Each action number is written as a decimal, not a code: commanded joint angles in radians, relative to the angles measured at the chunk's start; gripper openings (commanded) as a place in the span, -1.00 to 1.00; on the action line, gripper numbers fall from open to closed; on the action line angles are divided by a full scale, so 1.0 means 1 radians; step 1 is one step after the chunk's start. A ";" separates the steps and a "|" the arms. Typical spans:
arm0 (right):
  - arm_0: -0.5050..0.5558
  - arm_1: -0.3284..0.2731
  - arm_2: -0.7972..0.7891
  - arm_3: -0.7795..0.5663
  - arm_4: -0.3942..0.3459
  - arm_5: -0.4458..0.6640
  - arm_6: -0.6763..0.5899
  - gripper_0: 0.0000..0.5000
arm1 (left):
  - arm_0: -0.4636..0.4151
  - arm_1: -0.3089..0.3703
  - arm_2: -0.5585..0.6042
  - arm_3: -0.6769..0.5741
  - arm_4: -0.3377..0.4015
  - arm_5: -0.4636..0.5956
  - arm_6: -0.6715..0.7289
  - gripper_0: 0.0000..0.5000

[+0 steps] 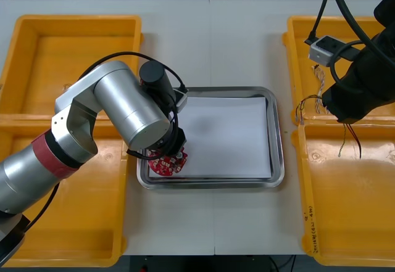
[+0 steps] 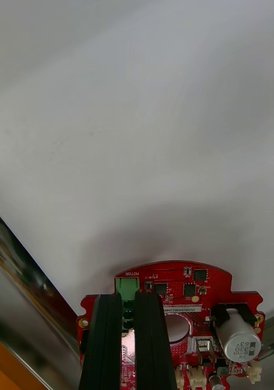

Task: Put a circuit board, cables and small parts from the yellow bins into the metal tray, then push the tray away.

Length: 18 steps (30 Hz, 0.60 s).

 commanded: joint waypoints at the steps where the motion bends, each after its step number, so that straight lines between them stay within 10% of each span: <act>1: -0.032 0.005 0.008 -0.026 -0.001 -0.004 -0.045 -1.00 | -0.047 -0.008 -0.019 -0.004 -0.010 -0.012 -0.008 -1.00; 18: -0.032 0.005 0.008 -0.026 -0.010 -0.004 -0.049 -1.00 | -0.047 0.009 -0.034 -0.004 -0.012 -0.012 -0.008 -1.00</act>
